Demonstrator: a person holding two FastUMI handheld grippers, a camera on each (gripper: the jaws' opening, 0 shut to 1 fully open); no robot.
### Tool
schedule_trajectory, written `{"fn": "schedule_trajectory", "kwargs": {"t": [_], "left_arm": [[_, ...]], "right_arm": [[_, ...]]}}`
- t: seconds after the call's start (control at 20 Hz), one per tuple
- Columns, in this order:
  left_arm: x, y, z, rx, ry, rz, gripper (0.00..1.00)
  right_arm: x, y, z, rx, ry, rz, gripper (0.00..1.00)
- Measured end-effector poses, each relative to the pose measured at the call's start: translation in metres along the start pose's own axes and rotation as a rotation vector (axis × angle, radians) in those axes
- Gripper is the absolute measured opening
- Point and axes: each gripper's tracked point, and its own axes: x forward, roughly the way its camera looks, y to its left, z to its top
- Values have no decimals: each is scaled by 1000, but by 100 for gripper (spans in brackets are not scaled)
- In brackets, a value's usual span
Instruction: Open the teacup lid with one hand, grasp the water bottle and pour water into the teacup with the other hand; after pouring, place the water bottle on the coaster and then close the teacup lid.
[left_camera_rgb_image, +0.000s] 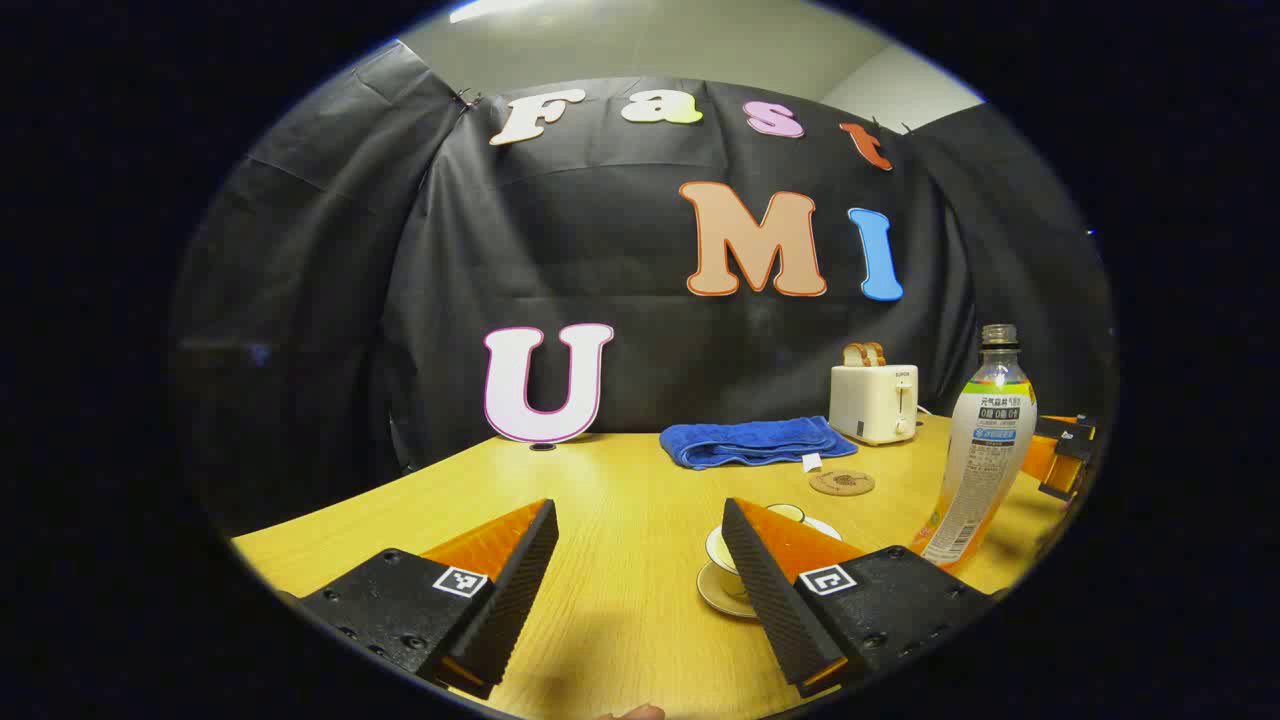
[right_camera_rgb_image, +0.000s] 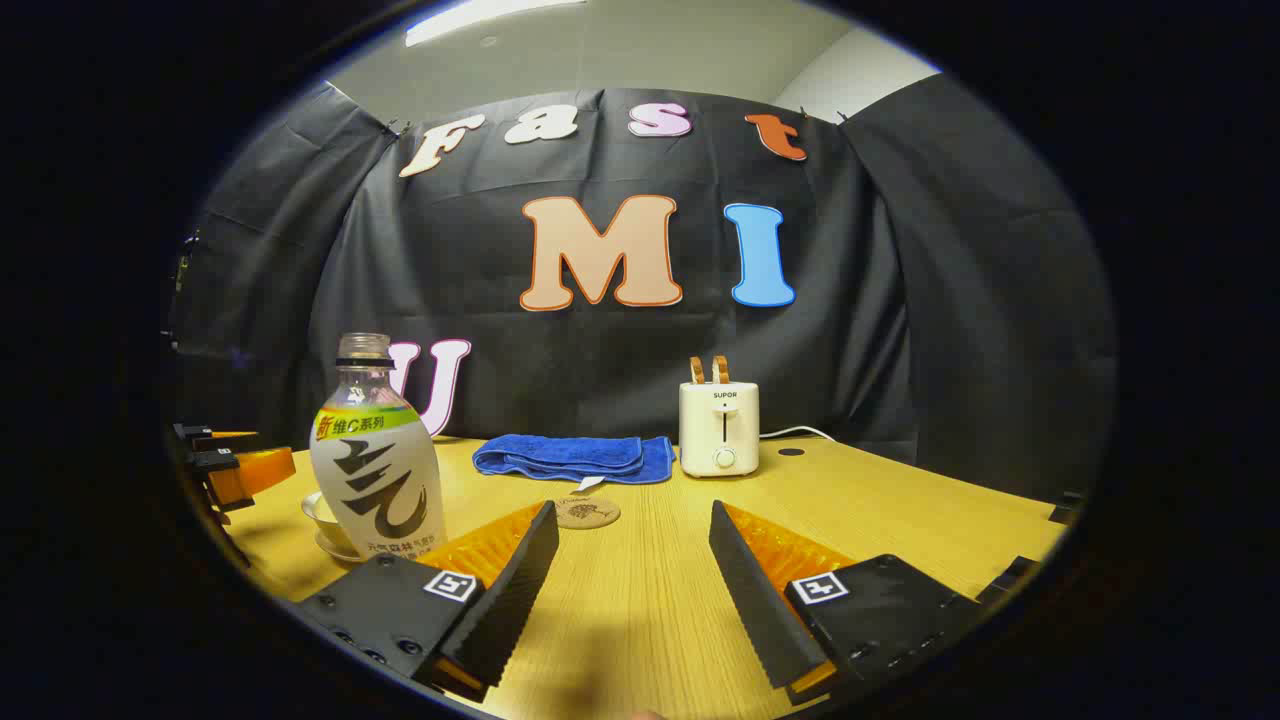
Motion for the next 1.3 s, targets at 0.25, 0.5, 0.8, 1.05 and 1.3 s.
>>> {"fn": "schedule_trajectory", "kwargs": {"t": [0.25,0.5,0.8,1.05,1.3], "left_arm": [[1,0,0,0,1,2,96],[1,0,0,1,0,-1,96],[1,-1,0,1,-1,-3,96],[1,4,-2,2,5,26,96],[7,2,-3,-1,8,20,96]], "right_arm": [[0,0,0,0,-2,1,97],[0,-1,0,0,-7,-3,97],[-1,-1,1,1,-9,-3,97],[0,0,-1,0,-5,-2,94],[-1,0,0,1,-8,-2,94]]}}
